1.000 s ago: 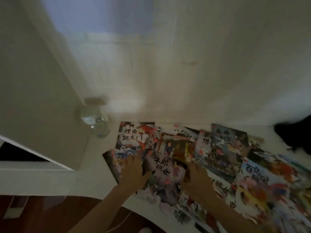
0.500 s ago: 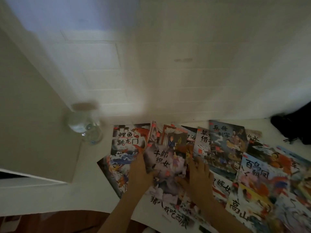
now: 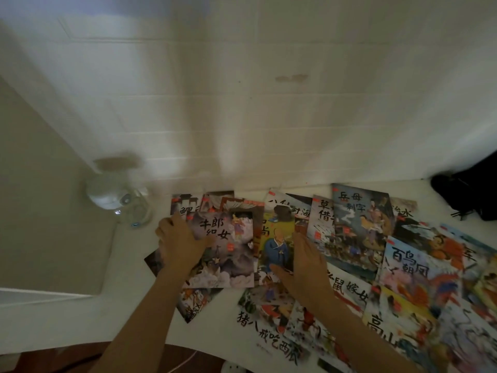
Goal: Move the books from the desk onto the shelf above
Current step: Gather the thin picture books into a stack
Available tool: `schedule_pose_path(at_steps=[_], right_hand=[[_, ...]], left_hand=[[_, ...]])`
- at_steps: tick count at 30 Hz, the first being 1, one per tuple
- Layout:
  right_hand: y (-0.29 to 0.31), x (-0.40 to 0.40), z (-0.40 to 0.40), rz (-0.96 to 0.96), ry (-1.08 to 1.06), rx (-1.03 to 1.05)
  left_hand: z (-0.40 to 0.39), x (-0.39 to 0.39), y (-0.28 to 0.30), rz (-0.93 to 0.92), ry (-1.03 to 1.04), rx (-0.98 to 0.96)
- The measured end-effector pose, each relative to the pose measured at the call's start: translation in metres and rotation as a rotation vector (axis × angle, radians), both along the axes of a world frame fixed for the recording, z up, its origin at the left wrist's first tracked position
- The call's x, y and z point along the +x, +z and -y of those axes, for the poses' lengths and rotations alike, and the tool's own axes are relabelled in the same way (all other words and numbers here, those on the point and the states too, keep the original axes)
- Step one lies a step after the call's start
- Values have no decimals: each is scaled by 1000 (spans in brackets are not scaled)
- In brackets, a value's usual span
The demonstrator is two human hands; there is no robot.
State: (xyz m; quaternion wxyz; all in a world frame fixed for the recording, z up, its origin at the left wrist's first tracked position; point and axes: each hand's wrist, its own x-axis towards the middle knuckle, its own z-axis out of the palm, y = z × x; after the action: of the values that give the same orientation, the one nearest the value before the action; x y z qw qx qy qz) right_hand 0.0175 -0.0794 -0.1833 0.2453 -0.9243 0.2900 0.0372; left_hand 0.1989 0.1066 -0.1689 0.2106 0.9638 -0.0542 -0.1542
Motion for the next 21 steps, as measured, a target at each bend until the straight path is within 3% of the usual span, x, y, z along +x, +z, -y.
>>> schedule_pose_path(at_steps=[9, 16, 21], right_hand=[[-3, 13, -27, 35, -97, -40], [-4, 33, -58, 288, 35, 186], [15, 50, -77, 432, 11, 433]], left_hand=[[16, 9, -1, -214, 202, -97], [3, -2, 11, -145, -23, -422], [-28, 5, 36, 39, 7, -670]])
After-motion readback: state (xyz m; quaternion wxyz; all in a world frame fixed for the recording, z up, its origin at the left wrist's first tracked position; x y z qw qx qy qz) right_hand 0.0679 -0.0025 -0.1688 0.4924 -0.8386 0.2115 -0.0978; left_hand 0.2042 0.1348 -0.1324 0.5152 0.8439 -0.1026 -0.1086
